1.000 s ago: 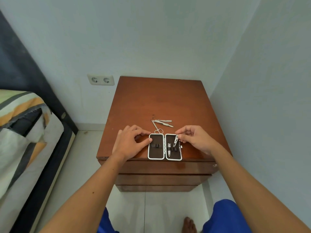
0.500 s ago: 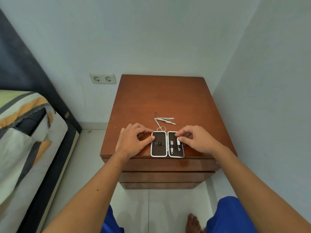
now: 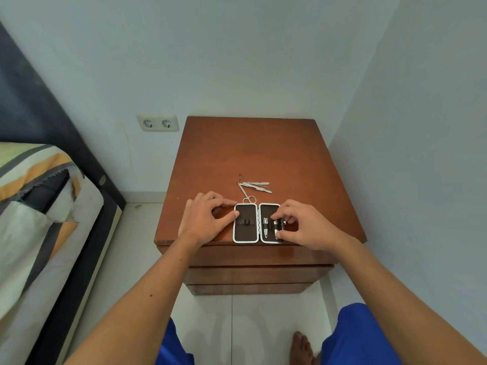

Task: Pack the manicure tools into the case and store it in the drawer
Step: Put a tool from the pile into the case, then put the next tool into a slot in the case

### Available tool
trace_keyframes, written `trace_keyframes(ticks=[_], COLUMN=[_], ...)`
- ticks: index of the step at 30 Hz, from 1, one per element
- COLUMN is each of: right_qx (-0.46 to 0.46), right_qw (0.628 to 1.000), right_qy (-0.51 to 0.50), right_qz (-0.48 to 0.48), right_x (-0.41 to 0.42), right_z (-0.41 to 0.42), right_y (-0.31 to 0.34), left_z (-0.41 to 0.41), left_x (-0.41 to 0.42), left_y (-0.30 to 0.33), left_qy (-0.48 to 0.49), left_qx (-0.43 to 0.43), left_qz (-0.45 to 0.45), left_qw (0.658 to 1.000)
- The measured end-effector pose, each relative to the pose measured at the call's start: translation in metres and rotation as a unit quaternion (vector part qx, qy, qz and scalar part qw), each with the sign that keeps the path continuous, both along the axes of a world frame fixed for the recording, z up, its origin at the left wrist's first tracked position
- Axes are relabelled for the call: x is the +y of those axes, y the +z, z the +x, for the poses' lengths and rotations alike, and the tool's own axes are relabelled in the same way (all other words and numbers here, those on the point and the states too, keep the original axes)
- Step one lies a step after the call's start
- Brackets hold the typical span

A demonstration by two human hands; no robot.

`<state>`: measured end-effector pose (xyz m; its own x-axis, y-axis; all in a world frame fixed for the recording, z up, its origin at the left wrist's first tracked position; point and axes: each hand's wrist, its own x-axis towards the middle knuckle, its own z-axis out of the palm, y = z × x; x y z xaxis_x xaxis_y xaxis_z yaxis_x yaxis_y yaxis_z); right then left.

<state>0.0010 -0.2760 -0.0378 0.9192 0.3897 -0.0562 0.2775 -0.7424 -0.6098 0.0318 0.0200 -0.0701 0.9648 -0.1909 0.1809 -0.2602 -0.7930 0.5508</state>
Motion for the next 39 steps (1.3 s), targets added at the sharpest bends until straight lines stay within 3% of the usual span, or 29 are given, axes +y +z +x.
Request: trace_keyframes(ticks=[9,15,31,39], right_qx=[-0.043,-0.04,-0.026,0.002], right_qw=[0.992,0.987,0.996,0.998], right_qy=[-0.091,-0.143,-0.066,-0.067], right_qz=[0.071,0.062,-0.055,0.007], right_x=[0.018,0.057,0.068,0.06], right_z=[0.017,0.061,0.082,0.077], right_y=[0.002,0.0,-0.005,0.005], left_z=[0.0,0.001,0.002,0.002], left_x=[0.0,0.0,0.001,0.0], left_y=[-0.002,-0.005,-0.005,-0.003], left_qy=[-0.001,0.001,-0.002,-0.001], left_qx=[-0.007,-0.013,-0.014,-0.01], left_qz=[-0.001,-0.006,-0.02,-0.013], left_qw=[1.0,1.0,1.0,1.0])
